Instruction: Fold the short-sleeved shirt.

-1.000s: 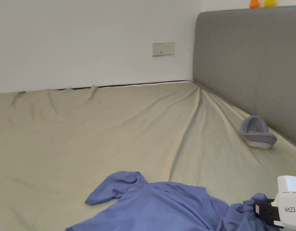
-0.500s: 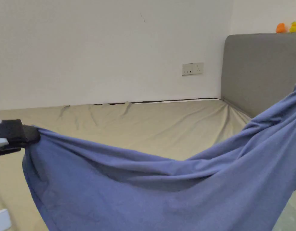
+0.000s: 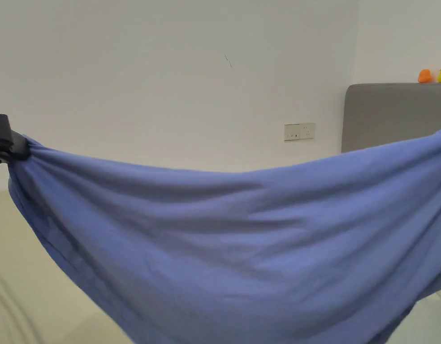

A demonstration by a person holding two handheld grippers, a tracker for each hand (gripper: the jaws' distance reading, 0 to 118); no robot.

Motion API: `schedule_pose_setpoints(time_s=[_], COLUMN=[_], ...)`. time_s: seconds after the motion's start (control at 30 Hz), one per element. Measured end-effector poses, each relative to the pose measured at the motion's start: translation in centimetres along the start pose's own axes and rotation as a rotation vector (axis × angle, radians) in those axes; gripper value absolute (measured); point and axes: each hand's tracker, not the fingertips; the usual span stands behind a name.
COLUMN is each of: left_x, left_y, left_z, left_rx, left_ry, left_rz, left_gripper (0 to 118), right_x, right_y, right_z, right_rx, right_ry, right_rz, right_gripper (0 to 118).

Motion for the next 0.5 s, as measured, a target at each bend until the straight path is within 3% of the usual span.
schedule_pose_setpoints(time_s=[0.17,0.3,0.5], left_x=[2.6,4.2,6.4], left_y=[1.2,3.8,4.9], left_z=[-6.2,-11.3,-14.1], left_rx=[-0.067,-0.079,-0.015], left_ry=[0.022,-0.024,0.002], left_rz=[-0.098,-0.085,-0.150], left_gripper=[6,6,6], right_x=[-3.5,-5.9,-7.4], right_y=[-0.8,-1.2,-2.6], right_z=[-5.5,-10.7,-15.7], right_rx=[-0.005,0.019,0.058], right_ry=[0.029,0.046,0.062], right_rz=[-0.025,-0.048,-0.109], right_gripper=[3,3,3])
